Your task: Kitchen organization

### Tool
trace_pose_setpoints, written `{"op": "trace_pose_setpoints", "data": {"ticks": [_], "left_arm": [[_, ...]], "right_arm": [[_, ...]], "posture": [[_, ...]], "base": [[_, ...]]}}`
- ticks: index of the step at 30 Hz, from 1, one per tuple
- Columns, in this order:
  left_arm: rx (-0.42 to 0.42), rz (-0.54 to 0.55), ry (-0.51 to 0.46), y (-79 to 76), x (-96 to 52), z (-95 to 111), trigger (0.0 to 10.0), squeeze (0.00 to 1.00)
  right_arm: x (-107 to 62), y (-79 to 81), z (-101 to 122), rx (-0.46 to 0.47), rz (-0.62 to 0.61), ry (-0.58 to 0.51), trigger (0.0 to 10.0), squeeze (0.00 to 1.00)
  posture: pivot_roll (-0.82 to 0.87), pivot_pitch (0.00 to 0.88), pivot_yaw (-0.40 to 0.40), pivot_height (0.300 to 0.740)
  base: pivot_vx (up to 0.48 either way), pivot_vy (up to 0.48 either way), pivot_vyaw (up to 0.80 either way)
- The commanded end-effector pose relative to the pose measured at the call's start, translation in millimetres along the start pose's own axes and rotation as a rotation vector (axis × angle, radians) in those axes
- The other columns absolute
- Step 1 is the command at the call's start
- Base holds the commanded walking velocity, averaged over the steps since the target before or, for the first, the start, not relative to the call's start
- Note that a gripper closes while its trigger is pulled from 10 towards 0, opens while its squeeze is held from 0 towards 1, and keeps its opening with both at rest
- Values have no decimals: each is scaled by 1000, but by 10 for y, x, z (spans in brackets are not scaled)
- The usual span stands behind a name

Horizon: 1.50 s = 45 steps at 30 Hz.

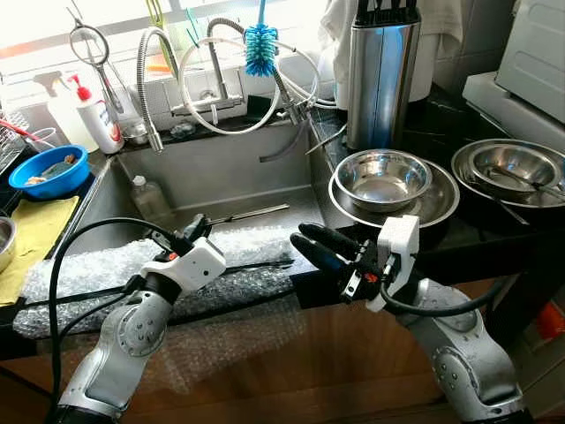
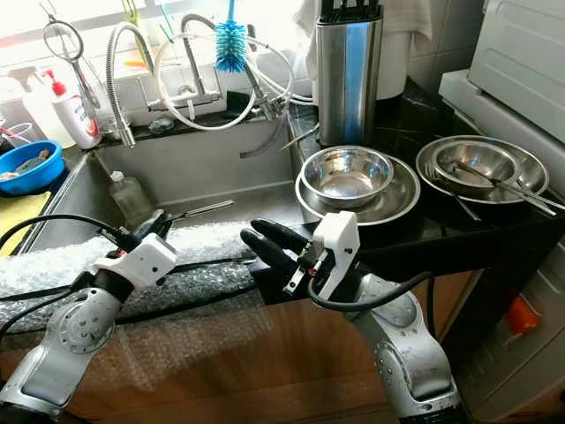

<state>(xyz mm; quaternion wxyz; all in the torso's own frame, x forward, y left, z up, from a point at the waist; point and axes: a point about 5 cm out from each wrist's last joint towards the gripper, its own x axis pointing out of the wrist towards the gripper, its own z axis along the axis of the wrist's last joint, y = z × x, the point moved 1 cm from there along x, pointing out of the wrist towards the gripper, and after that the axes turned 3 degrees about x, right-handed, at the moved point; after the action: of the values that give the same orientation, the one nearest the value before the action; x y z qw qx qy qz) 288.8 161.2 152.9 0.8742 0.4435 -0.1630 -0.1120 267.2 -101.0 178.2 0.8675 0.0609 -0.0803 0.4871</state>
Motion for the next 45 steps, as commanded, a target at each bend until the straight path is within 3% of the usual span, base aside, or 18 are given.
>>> {"op": "trace_pose_setpoints", "data": {"ticks": [1, 5, 6, 10, 11, 12, 13, 14, 16, 17, 18, 20, 22, 25, 27, 29, 38, 45], "left_arm": [[8, 9, 7, 49, 9, -27, 0, 0], [3, 32, 9, 77, 27, -26, 0, 0], [-9, 49, 13, 99, 34, -28, 0, 0], [-130, 150, 45, 215, 63, -52, 0, 0], [-198, 187, 63, 252, 73, -70, 0, 0], [-267, 216, 83, 274, 83, -96, 2275, 0], [-375, 248, 112, 281, 93, -140, 5725, 0], [-422, 261, 117, 281, 99, -150, 10000, 0], [-516, 280, 123, 270, 112, -156, 10000, 0], [-516, 280, 123, 270, 112, -156, 10000, 0], [-614, 309, 136, 254, 119, -175, 10000, 0], [-705, 351, 158, 254, 121, -216, 10000, 0], [-730, 361, 164, 255, 121, -230, 10000, 0], [-840, 405, 205, 265, 97, -320, 10000, 0], [-861, 413, 213, 269, 90, -339, 10000, 0], [-869, 412, 215, 263, 88, -352, 10000, 0], [-929, 405, 200, 239, 216, -342, 10000, 0], [-938, 402, 197, 250, 199, -392, 10000, 0]], "right_arm": [[37, -13, 58, -16, -1, -16, 10000, 0], [35, -28, 65, -16, -16, -21, 10000, 12], [33, -37, 68, -12, -25, -25, 10000, 1000], [29, -55, 77, -20, -43, -30, 10000, 1000], [28, -64, 76, -27, -55, -30, 10000, 851], [28, -71, 76, -34, -65, -30, 10000, 0], [28, -84, 76, -46, -85, -33, 10000, 0], [29, -95, 78, -51, -102, -38, 10000, 0], [31, -124, 81, -71, -146, -46, 10000, 0], [31, -124, 81, -71, -146, -46, 10000, 0], [29, -166, 73, -120, -219, -45, 10000, 0], [-4, -245, 74, -218, -344, -39, 10000, 0], [-18, -269, 72, -244, -382, -37, 10000, 0], [-131, -312, -8, -335, -557, -22, 10000, 0], [-150, -290, -36, -357, -583, -17, 10000, 0], [-165, -266, -81, -302, -629, -37, 10000, 0], [-58, -46, -234, -299, -614, -44, 10000, 0], [-295, -99, -383, -381, -692, 39, 10000, 0]], "posture": [[-96, 0, 149, 740], [-96, 0, 149, 740], [-96, 0, 150, 740], [-97, 0, 150, 740], [-97, 0, 150, 740], [-96, 0, 150, 740], [-95, 0, 150, 740], [-95, 0, 151, 740], [-96, 0, 153, 740], [-96, 0, 153, 740], [-104, 0, 157, 740], [-108, 0, 158, 740], [-108, 0, 158, 740], [-111, 0, 158, 740], [-111, 0, 158, 740], [-114, 0, 160, 740], [-131, 0, 167, 740], [-136, 0, 172, 740]], "base": [[0, 0, 0], [0, 0, 0], [0, 0, 0], [0, 0, 0], [0, 0, 0], [0, 0, 0], [0, 0, 0], [0, 0, 0], [0, 0, 0], [0, 0, 0], [0, 0, 0], [0, 0, 0], [0, 0, 0], [0, 0, 0], [0, 0, 0], [0, 0, 0], [0, 0, 0], [0, 0, 0]]}}
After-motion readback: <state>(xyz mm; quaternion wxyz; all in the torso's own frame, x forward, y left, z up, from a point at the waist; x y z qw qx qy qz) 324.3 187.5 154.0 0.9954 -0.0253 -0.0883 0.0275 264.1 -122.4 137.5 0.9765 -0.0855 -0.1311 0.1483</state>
